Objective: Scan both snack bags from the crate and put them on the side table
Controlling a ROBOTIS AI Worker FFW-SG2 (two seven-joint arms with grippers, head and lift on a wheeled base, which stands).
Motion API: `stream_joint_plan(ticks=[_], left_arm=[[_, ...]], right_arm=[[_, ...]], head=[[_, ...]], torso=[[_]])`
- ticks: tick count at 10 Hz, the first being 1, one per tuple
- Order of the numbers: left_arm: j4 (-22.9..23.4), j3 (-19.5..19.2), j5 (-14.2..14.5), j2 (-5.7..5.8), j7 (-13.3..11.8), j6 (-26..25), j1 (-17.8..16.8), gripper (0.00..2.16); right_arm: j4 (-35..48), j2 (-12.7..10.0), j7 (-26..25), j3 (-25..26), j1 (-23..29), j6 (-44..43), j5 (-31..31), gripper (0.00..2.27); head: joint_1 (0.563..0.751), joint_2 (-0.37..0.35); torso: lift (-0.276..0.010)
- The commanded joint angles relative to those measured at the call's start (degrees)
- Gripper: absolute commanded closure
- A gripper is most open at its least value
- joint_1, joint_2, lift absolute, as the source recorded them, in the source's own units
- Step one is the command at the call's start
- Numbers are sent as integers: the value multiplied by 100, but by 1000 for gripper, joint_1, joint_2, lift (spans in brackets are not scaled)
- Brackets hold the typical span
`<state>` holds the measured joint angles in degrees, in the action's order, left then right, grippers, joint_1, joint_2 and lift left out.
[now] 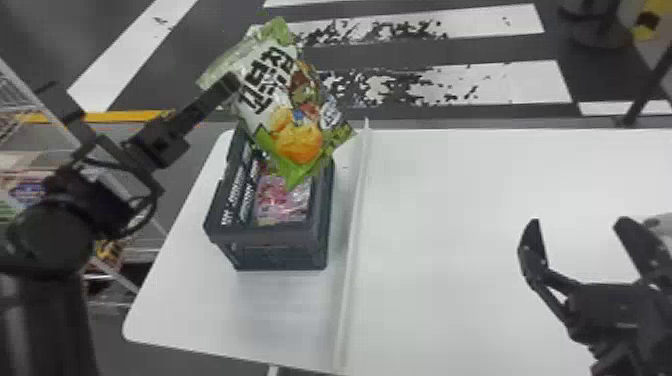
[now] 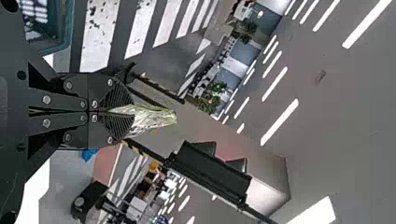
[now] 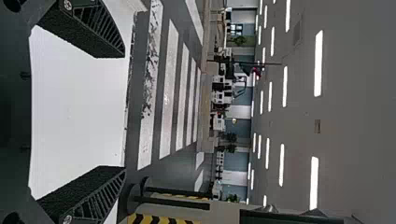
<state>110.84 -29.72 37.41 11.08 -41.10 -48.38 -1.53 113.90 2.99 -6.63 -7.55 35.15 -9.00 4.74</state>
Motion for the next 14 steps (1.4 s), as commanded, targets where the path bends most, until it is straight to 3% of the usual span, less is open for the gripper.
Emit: stream_joint_plan(ticks=[1,2,4,7,10,12,13,14], left_arm=[[-71,423,3,-282,6,43,109,2135],[-89,766,-59,-476,15,113,144,2135],[-247,1619,-234,-660,120,377,197,2135],[-590,2700,-1061,-853,340,728,302,2135],[-1645,3456,-1272,-976,287,1449,232,2135],[-2269,3755,-1535,-1082,287,1572,12,2132],[-2286,3965,-1614,-1073,612,1554,-5,1538],[-2216,4088,-1755,-1073,779,1625,12,100]], right_arm=[[0,0,-5,-10,-8,0,0,66],[0,9,-14,-1,-8,0,0,66],[0,18,-40,7,-8,-18,-35,66],[0,35,-93,7,-26,-18,-61,66],[-9,35,-93,-1,-44,0,-79,66],[-9,44,-93,-1,-61,0,-114,66],[-26,44,-93,-10,-79,0,-123,66],[-35,44,-93,-1,-79,0,-132,66]], head=[[695,169],[695,137],[695,39],[695,-79],[695,-164],[695,-213],[695,-232],[695,-245]], torso=[[-87],[-87],[-87],[-87],[-87],[-87],[-87],[-87]])
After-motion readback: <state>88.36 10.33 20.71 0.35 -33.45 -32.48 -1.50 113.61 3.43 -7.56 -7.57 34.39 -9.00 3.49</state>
